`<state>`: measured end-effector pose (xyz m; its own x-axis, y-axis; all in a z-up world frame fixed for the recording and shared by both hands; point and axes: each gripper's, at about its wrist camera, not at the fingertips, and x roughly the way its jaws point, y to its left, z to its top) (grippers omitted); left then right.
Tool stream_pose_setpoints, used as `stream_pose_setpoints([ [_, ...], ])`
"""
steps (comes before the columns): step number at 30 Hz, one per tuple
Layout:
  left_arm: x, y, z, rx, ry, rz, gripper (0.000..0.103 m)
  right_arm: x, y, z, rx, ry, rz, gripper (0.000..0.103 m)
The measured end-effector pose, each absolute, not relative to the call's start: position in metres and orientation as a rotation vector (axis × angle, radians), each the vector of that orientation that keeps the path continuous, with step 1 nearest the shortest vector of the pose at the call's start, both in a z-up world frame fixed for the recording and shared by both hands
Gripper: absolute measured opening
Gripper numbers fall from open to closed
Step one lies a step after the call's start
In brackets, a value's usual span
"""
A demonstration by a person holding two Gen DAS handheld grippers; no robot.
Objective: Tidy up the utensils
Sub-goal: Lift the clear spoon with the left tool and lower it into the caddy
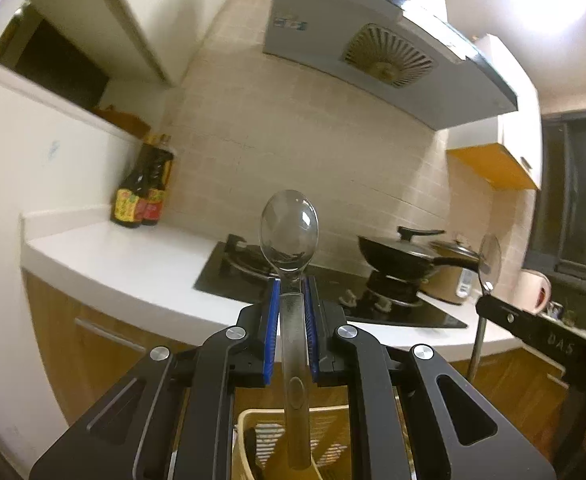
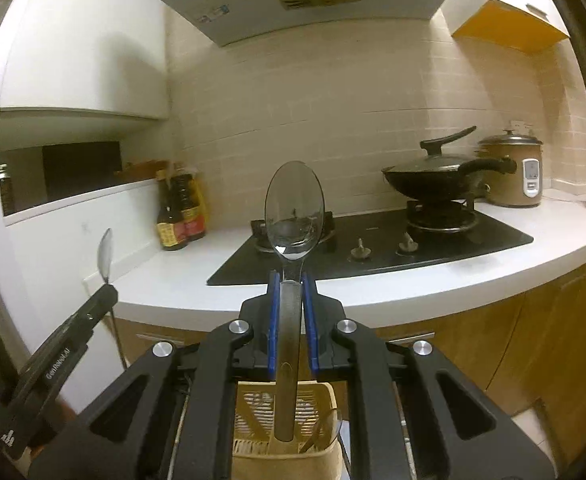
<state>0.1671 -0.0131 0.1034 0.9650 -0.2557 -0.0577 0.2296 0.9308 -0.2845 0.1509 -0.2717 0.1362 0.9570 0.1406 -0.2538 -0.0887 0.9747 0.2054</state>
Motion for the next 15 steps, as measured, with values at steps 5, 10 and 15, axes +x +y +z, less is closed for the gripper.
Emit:
stream_pose_setpoints([
  [5,0.174,-0.011,0.089,-0.279,0.106,-0.205,0.010,0.153,-0.262,0.116,0.158,0.244,0.091,0.009],
  [10,0.173,-0.012,0.082,-0.271,0.101,-0.202,0.011,0.158,-0.262,0.101,0.154,0.238,0.088,0.010],
  [15,0.167,-0.016,0.078,-0.262,0.094,-0.197,0.011,0.155,-0.263,0.093,0.149,0.244,0.095,0.010],
])
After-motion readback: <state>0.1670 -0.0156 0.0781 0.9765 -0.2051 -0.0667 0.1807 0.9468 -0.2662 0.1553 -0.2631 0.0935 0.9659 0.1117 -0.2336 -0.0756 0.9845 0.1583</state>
